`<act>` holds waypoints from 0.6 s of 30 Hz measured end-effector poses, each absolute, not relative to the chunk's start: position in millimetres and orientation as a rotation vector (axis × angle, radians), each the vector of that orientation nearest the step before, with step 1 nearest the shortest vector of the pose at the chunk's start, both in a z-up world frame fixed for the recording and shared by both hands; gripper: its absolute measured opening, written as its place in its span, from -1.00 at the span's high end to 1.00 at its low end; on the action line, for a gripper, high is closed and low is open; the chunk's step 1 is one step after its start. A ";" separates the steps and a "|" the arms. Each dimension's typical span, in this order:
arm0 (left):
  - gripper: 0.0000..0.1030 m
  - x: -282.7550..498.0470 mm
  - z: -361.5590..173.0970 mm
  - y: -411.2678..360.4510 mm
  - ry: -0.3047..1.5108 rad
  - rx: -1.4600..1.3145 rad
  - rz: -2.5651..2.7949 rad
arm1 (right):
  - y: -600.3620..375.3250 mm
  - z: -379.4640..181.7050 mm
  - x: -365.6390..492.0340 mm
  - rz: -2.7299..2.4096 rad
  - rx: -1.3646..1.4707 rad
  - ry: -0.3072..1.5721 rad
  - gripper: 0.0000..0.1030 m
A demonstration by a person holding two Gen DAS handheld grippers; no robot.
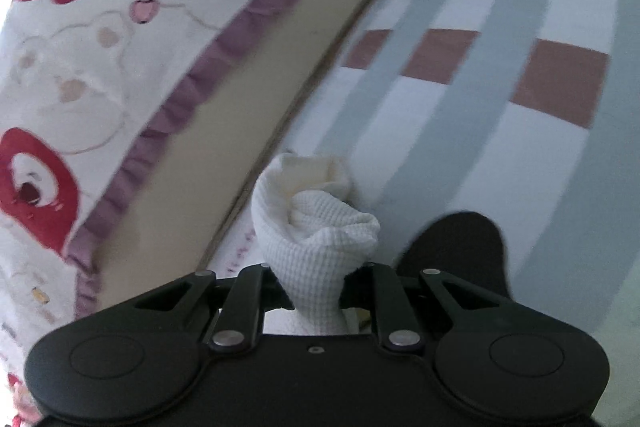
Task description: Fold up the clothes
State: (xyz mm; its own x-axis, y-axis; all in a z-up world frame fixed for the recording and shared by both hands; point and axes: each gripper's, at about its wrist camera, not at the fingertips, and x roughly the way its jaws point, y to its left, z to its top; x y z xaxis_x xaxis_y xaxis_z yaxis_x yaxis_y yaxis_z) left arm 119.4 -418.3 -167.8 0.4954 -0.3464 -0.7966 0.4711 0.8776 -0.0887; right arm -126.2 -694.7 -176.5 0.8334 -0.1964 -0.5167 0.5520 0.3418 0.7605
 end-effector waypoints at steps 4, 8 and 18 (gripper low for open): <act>-0.09 90.7 -155.5 -364.6 0.955 0.150 -0.480 | -685.3 -164.5 -115.9 -0.390 1.066 0.330 0.65; -0.34 79.1 -162.3 -303.2 0.964 0.305 -0.312 | -665.2 -141.6 -105.5 -0.273 0.941 0.303 0.65; -0.37 91.6 -182.0 -183.3 1.117 -0.099 -0.122 | -597.6 -107.6 -84.4 0.018 0.664 0.318 0.65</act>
State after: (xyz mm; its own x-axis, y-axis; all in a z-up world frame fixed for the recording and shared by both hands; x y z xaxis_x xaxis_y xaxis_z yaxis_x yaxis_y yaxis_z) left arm 91.6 -183.3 -182.0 0.4329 -0.1472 -0.8894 0.0475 0.9889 -0.1406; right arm -84.4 -597.6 -107.6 0.9514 0.1177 -0.2845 0.0843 0.7891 0.6085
